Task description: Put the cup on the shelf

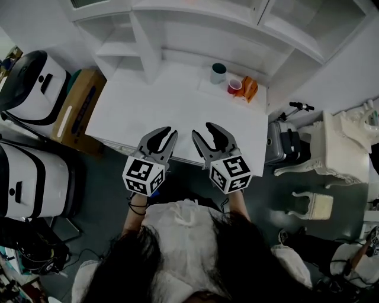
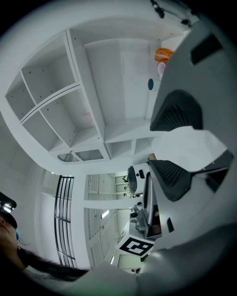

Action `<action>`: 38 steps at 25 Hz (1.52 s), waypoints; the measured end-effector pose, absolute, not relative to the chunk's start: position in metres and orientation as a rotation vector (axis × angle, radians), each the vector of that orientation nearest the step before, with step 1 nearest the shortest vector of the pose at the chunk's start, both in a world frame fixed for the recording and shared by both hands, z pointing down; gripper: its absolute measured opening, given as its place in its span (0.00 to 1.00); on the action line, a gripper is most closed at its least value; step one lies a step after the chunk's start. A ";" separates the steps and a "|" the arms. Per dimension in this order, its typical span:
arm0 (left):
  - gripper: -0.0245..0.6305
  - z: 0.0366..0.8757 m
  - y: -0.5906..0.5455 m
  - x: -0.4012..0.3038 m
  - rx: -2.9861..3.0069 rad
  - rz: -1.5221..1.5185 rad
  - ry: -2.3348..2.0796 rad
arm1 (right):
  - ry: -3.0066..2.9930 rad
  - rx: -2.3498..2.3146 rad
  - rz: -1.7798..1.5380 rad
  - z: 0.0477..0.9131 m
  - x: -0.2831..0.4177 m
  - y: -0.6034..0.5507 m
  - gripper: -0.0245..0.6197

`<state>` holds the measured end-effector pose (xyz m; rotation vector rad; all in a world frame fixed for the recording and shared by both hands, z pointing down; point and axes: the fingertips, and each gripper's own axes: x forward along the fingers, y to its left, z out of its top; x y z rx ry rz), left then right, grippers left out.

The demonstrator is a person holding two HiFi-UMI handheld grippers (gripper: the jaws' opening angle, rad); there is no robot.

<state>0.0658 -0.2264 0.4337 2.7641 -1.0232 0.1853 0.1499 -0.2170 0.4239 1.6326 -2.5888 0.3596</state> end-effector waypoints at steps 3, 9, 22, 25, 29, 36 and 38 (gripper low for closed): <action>0.17 0.440 -0.207 0.070 2.747 0.219 -1.047 | -2.603 1.586 0.359 0.428 0.150 -0.203 0.35; 0.17 0.443 -0.188 0.066 2.719 0.248 -1.107 | -2.660 1.509 0.385 0.435 0.135 -0.187 0.31; 0.17 0.456 -0.162 0.036 2.673 0.337 -1.157 | -2.697 1.418 0.426 0.450 0.100 -0.166 0.31; 0.17 0.455 -0.152 0.021 2.685 0.353 -1.162 | -2.698 1.408 0.429 0.450 0.083 -0.154 0.31; 0.17 0.452 -0.134 -0.001 2.702 0.348 -1.162 | -2.703 1.407 0.439 0.448 0.059 -0.137 0.31; 0.17 0.451 -0.085 -0.054 2.720 0.333 -1.152 | -2.705 1.413 0.469 0.448 0.002 -0.086 0.31; 0.17 0.454 -0.068 -0.069 2.719 0.330 -1.144 | -2.698 1.415 0.474 0.452 -0.014 -0.068 0.31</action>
